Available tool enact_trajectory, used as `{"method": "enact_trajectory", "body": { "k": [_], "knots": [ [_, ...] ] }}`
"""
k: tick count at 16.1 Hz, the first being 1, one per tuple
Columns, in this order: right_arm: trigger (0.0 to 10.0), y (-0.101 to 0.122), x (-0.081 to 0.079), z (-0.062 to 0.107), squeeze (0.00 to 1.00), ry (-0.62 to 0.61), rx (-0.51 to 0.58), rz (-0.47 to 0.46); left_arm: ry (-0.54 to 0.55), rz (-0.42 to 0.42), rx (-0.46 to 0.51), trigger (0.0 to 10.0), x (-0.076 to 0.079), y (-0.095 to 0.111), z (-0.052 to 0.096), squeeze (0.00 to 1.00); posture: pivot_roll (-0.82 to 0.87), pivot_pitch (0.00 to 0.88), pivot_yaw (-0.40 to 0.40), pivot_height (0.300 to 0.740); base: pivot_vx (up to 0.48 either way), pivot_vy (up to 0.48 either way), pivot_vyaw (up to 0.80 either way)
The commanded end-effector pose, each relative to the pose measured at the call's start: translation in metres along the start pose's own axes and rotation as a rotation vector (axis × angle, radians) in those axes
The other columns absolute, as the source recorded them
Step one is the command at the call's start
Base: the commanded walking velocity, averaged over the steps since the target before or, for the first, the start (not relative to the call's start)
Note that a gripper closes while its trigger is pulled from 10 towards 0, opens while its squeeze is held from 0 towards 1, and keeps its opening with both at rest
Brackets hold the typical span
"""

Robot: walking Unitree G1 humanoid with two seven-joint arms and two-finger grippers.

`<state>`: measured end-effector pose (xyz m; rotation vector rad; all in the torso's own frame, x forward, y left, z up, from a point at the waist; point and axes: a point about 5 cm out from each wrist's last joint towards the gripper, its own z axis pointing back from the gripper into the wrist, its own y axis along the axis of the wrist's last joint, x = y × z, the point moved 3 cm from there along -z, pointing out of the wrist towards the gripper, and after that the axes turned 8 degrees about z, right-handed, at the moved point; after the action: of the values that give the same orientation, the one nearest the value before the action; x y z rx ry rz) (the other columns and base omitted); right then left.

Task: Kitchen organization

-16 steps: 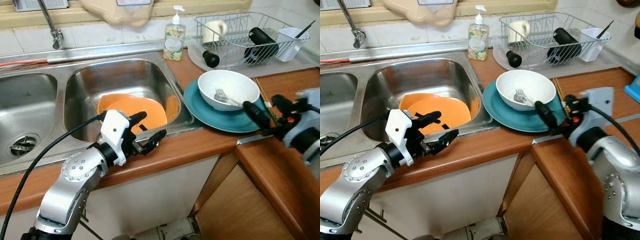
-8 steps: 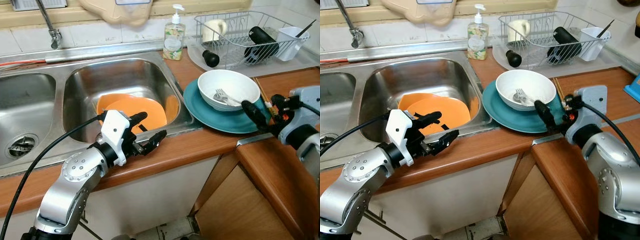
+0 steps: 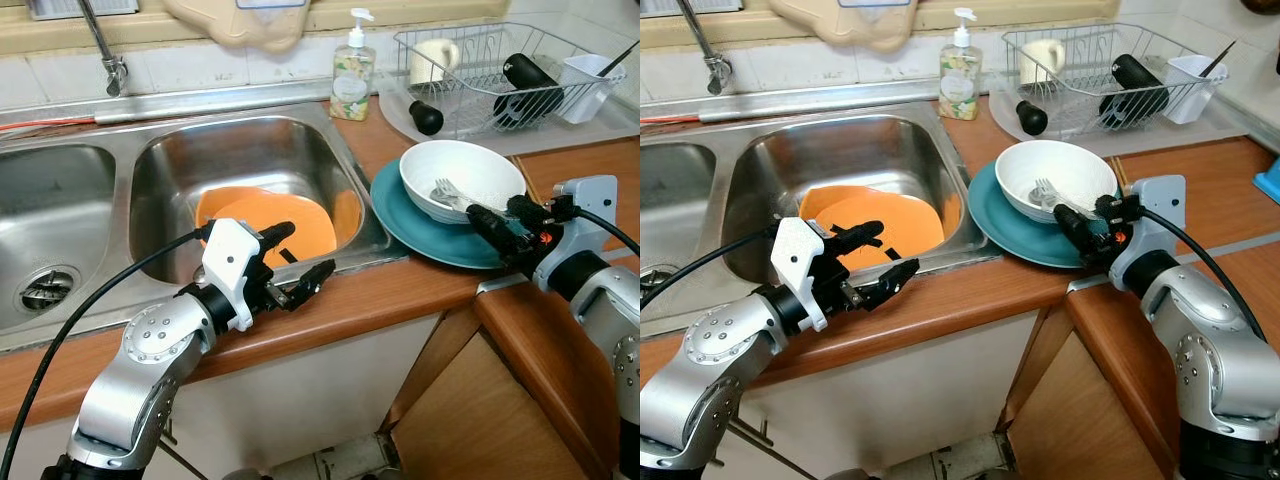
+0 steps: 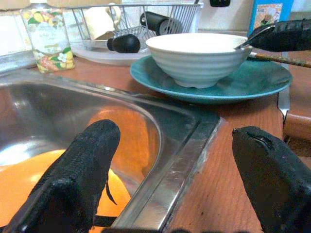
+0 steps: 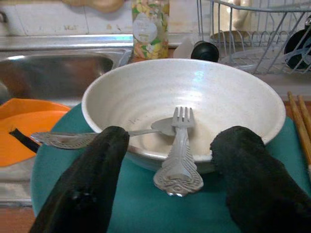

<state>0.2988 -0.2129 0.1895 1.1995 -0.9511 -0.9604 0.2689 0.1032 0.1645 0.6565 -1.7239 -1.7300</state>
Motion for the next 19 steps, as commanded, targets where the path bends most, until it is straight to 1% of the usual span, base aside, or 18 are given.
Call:
{"method": "enact_trajectory", "body": {
  "k": [1,5,9,14,17,18,19],
  "knots": [
    [0.0,0.005,0.002,-0.001,0.0,-0.01,0.022,-0.008,-0.003,-0.01,0.009,10.0,0.002,0.004,-0.001,0.0,-0.07,0.0,-0.004,0.74,0.0,0.0,0.0],
    [0.0,0.005,0.006,-0.001,0.0,-0.027,0.022,-0.022,-0.003,-0.007,0.008,10.0,0.002,0.004,-0.001,0.0,-0.07,0.0,-0.003,0.74,0.0,0.0,0.0],
    [0.0,0.004,0.006,-0.001,0.0,-0.034,0.019,-0.023,-0.003,-0.006,0.003,10.0,0.003,0.002,-0.001,0.0,-0.07,0.0,-0.003,0.74,0.0,0.0,0.0],
    [0.0,0.006,0.011,-0.001,0.0,-0.059,0.019,-0.014,-0.009,-0.015,0.0,10.0,0.003,0.003,-0.003,0.0,-0.07,0.0,0.001,0.74,0.0,0.0,0.0],
    [0.0,0.01,0.016,0.001,0.0,-0.075,0.019,0.028,-0.014,-0.026,-0.001,10.0,0.003,0.004,-0.004,0.0,-0.08,0.0,0.004,0.74,0.0,0.0,0.0],
    [0.0,0.014,0.02,0.002,0.0,-0.094,0.019,0.084,-0.019,-0.049,-0.005,10.0,0.003,0.004,-0.006,0.0,-0.08,0.0,0.006,0.74,0.0,0.0,0.0],
    [0.0,0.018,0.023,0.002,0.0,-0.104,0.025,0.11,-0.023,-0.07,-0.004,10.0,0.004,0.005,-0.008,0.0,-0.08,0.0,0.006,0.74,0.0,0.0,0.0]
  ]
}}
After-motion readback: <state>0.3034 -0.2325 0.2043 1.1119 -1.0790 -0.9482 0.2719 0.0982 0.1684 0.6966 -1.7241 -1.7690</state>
